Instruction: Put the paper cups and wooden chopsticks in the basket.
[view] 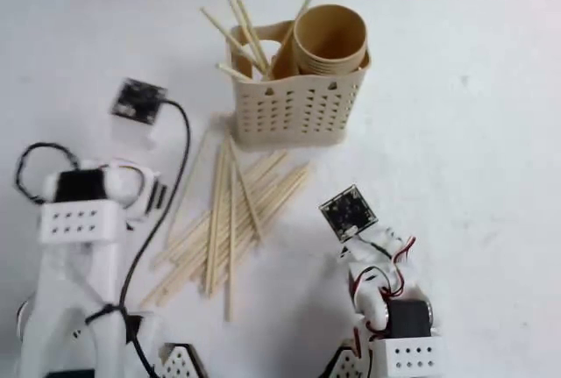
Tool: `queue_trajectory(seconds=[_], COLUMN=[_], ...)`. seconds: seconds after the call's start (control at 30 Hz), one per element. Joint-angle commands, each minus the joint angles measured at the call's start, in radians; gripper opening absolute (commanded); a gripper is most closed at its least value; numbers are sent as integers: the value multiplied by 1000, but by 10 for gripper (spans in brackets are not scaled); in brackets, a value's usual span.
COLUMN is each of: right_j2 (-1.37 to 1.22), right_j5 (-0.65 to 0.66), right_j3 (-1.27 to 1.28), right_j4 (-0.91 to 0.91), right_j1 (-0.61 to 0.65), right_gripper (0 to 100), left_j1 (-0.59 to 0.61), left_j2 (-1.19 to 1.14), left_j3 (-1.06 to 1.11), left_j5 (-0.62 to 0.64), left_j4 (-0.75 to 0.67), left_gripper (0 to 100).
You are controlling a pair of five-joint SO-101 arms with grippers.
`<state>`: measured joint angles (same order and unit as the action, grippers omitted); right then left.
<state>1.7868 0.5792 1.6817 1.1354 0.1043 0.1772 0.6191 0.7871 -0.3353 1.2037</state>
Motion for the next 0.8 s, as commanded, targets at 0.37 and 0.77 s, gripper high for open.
queue_trajectory(seconds=[0.37, 0.77], right_j2=[-1, -1], right_j5=[9, 9], right_j3=[9, 9], right_j4=[7, 7], right_j1=[5, 5], right_gripper=[19, 19], left_j1=[-70, -120], left_j2=[-610, -739], left_j3=[-233, -459], left_j5=[-5, 140], left_j4=[-295, -196], left_gripper=[169, 168])
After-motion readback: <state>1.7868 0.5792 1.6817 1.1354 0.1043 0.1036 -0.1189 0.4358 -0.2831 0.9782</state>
